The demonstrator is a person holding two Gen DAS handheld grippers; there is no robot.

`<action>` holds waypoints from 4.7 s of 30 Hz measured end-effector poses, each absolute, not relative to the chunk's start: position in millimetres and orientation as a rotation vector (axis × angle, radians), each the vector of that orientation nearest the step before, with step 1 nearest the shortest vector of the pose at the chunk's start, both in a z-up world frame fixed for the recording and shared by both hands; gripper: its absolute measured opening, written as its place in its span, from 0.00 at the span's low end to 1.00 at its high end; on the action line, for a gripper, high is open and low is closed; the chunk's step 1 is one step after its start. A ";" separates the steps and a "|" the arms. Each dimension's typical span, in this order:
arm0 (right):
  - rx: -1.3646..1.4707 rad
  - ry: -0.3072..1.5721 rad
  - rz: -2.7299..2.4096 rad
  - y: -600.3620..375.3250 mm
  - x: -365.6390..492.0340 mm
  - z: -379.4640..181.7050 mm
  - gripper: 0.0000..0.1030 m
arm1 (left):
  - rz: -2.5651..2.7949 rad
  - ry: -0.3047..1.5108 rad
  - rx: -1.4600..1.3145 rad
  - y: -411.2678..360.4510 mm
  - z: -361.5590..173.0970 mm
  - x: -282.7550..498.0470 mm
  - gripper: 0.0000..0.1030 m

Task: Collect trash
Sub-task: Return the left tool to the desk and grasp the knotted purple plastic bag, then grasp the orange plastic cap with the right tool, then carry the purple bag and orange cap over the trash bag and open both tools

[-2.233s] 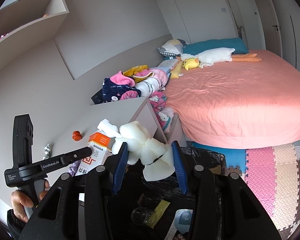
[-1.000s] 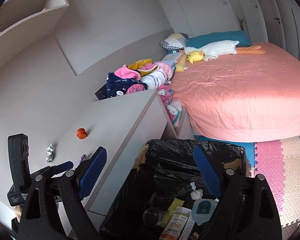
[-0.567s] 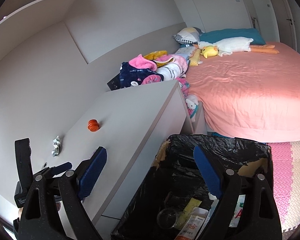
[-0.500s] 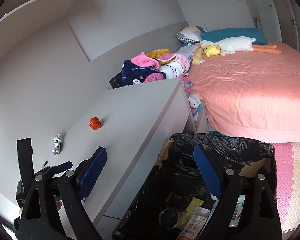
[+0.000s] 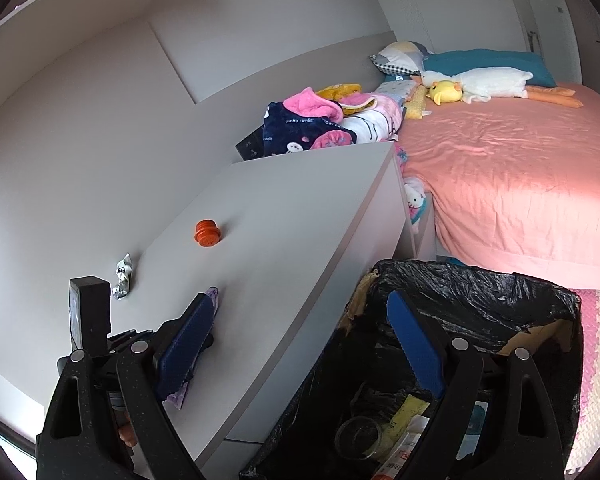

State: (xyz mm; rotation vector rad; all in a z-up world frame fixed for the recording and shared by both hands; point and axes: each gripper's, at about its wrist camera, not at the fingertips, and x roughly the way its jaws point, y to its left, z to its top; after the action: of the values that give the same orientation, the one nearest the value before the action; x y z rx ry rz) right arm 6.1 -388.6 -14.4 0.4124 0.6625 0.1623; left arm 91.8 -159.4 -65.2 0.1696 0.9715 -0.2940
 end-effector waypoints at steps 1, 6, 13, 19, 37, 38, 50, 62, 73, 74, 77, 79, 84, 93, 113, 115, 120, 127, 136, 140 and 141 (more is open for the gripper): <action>0.411 0.665 0.168 -386.3 8.2 -15.1 0.86 | -0.289 0.969 0.165 -157.2 -65.0 93.4 0.31; 0.399 0.679 0.194 -373.2 20.3 -17.9 0.86 | -0.289 0.965 0.134 -146.1 -61.9 99.6 0.23; 0.367 0.707 0.227 -349.1 44.6 -20.1 0.86 | -0.258 0.925 0.086 -118.7 -43.7 112.2 0.22; 0.331 0.735 0.254 -323.4 71.4 -21.0 0.86 | -0.218 0.909 0.031 -88.0 -34.3 127.9 0.22; 0.232 0.843 0.312 -247.9 167.5 -40.9 0.86 | -0.131 0.917 -0.044 -20.9 -33.7 179.8 0.22; 0.229 0.849 0.314 -244.2 171.8 -42.8 0.86 | -0.128 0.919 -0.047 -18.4 -34.4 181.5 0.22; 0.194 0.880 0.338 -203.6 218.3 -53.0 0.77 | -0.113 0.941 -0.118 2.6 -40.0 191.6 0.22; 0.197 0.907 0.318 -189.8 247.7 -65.6 0.63 | -0.113 0.966 -0.122 2.2 -46.7 199.9 0.22; 0.176 0.908 0.324 -192.2 237.7 -66.3 0.45 | -0.133 0.986 -0.115 -5.9 -52.7 205.3 0.22; 0.177 0.909 0.328 -193.9 235.1 -65.8 0.45 | -0.137 0.987 -0.111 -7.7 -53.5 204.8 0.22; 0.175 0.914 0.332 -199.6 226.7 -65.0 0.45 | -0.150 0.991 -0.088 -16.8 -55.1 204.1 0.22; 0.182 0.916 0.331 -206.0 220.3 -64.1 0.45 | -0.160 0.991 -0.071 -23.6 -55.9 204.2 0.22; 0.208 0.909 0.324 -226.6 195.7 -61.0 0.45 | -0.189 0.993 -0.033 -43.3 -58.0 203.2 0.22; 0.241 0.897 0.304 -262.3 159.8 -54.0 0.45 | -0.224 0.981 -0.019 -71.5 -53.0 190.8 0.22; 0.294 0.857 0.299 -298.0 93.8 -38.1 0.45 | -0.272 0.961 -0.008 -102.6 -35.6 132.4 0.22; 0.298 0.853 0.293 -301.3 86.6 -37.3 0.45 | -0.279 0.957 -0.006 -106.2 -33.5 125.3 0.22; 0.307 0.842 0.283 -312.0 67.1 -33.9 0.45 | -0.299 0.958 -0.014 -114.0 -33.6 105.9 0.22; 0.317 0.820 0.268 -326.2 42.8 -29.8 0.45 | -0.321 0.954 -0.003 -129.1 -30.6 84.9 0.22; 0.332 0.778 0.248 -345.0 15.9 -20.1 0.45 | -0.356 0.930 0.016 -148.8 -21.5 64.2 0.22; 0.337 0.763 0.235 -353.8 4.2 -16.2 0.45 | -0.376 0.922 0.024 -158.5 -17.9 58.7 0.22; 0.338 0.760 0.231 -356.1 1.8 -15.4 0.45 | -0.381 0.920 0.025 -161.0 -17.2 57.2 0.22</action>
State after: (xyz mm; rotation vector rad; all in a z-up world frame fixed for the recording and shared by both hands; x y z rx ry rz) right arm 1.8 -356.1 -15.4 0.3378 0.7596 0.2309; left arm 57.2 -161.0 -17.2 0.0254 0.9196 -0.3812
